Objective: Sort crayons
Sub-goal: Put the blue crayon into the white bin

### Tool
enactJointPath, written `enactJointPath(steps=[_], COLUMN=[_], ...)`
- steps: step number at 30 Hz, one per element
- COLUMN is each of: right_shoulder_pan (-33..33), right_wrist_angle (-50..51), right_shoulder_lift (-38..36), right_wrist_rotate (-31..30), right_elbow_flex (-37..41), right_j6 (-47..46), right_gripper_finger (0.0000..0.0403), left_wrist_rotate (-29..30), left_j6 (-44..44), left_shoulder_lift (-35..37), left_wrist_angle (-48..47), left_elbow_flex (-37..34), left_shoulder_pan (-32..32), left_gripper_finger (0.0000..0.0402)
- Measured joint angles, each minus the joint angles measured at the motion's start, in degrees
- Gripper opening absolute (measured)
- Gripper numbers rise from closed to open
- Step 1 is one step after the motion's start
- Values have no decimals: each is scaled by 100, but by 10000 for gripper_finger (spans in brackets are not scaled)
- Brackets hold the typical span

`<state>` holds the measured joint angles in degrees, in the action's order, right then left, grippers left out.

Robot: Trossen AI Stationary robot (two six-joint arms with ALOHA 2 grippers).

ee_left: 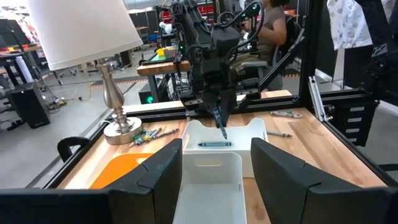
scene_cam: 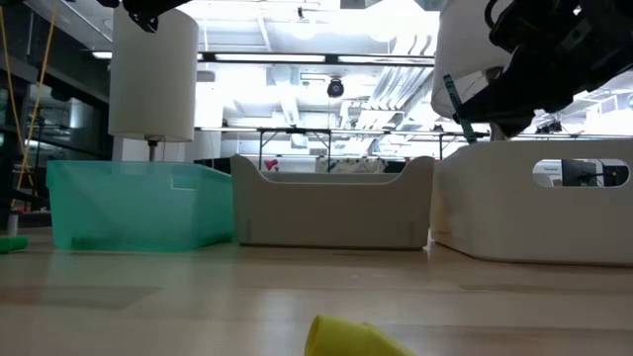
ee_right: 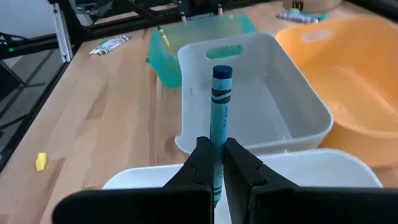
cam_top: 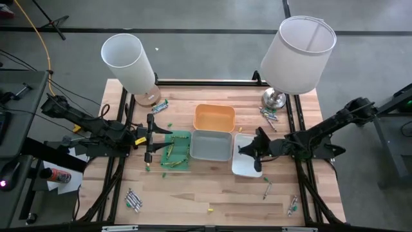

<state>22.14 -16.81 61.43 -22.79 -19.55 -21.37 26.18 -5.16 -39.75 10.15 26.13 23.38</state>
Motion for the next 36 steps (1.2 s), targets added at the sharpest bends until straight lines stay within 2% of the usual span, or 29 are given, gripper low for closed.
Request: enactJointPath(steps=[8,17,22,30,36], right_shoulder_pan=[-1,-1,-1,-1,-1], right_wrist_angle=[166,138,20,-489,-1466], right_shoulder_lift=[0,0,0,-444,-637], right_wrist_rotate=[-356,-561,-350,-203,-201], right_elbow_flex=[0,0,0,0,0], right_j6=[-566,-721,-699,155,1131], right_gripper_finger=[6,85,113,117,118], left_wrist_rotate=[1,1,1,1,11], left_j6=[-1,-1,-1,-1,-1], left_shoulder_lift=[0,0,0,0,0], left_wrist_angle=[-2,-3,-2,-4,-4], left_elbow_flex=[0,0,0,0,-2], left_shoulder_pan=[0,0,0,0,0], left_gripper_finger=[177,177,177,177,177])
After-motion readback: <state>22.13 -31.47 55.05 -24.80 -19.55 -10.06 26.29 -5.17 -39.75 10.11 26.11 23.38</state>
